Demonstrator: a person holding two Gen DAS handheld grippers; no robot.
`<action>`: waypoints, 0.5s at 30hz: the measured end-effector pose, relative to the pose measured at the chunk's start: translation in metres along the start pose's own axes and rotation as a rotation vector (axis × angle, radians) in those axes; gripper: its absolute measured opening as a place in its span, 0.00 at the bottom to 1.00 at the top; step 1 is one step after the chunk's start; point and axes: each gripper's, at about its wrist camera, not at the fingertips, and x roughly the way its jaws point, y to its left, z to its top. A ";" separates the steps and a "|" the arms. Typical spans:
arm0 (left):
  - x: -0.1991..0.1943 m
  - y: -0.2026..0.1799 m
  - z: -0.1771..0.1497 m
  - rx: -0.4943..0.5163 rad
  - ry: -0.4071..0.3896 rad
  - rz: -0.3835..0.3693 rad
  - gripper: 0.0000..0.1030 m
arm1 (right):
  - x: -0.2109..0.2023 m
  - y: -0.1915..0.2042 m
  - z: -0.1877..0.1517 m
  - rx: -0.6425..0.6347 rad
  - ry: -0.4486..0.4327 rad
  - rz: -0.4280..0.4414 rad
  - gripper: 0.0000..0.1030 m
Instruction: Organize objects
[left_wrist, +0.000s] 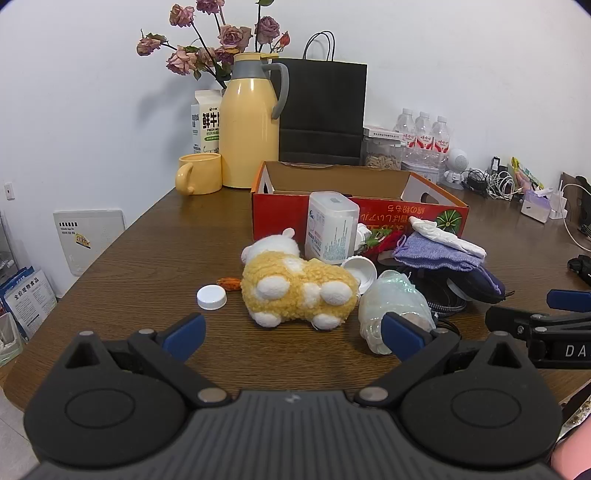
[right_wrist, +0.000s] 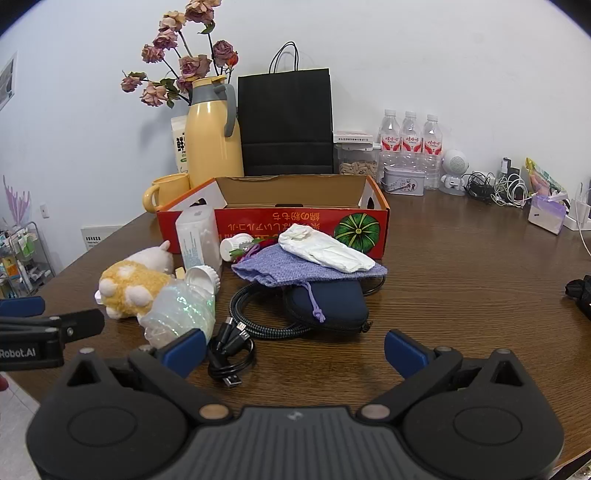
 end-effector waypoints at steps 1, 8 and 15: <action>0.000 0.000 0.000 0.001 -0.001 0.000 1.00 | 0.000 0.000 0.000 0.000 0.000 0.000 1.00; 0.000 0.000 0.000 0.000 -0.001 0.000 1.00 | 0.000 0.000 -0.001 0.000 -0.001 0.001 1.00; 0.000 0.000 0.000 0.000 -0.001 0.000 1.00 | 0.001 0.000 -0.001 0.000 -0.001 0.001 1.00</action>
